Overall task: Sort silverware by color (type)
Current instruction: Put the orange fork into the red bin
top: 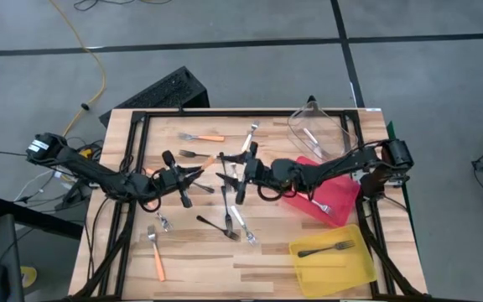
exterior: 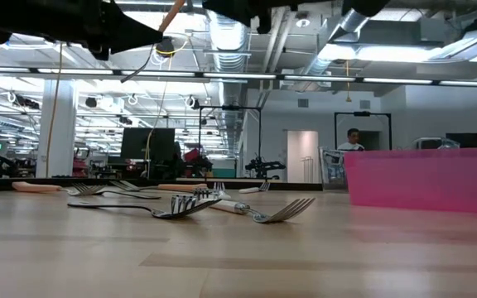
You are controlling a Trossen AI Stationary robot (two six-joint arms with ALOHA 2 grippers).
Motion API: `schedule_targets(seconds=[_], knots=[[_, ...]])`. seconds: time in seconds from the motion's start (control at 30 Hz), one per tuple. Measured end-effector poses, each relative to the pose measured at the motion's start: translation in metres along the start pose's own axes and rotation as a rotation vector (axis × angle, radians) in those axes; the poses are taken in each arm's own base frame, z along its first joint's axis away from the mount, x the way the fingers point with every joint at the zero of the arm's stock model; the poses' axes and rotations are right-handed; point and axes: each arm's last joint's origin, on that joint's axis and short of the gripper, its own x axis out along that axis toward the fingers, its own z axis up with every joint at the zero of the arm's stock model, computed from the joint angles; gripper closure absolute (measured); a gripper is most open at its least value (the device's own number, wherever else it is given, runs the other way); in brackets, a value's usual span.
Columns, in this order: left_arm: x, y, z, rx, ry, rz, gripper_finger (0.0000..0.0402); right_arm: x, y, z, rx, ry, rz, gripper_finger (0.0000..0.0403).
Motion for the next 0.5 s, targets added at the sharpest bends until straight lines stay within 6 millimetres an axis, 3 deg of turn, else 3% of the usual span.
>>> schedule_targets(seconds=[0.5], knots=[[0.002,0.003,0.002,-0.01,-0.013,0.03,0.0391,0.026,-0.011,0.004,0.002,-0.018,-0.038,0.014]])
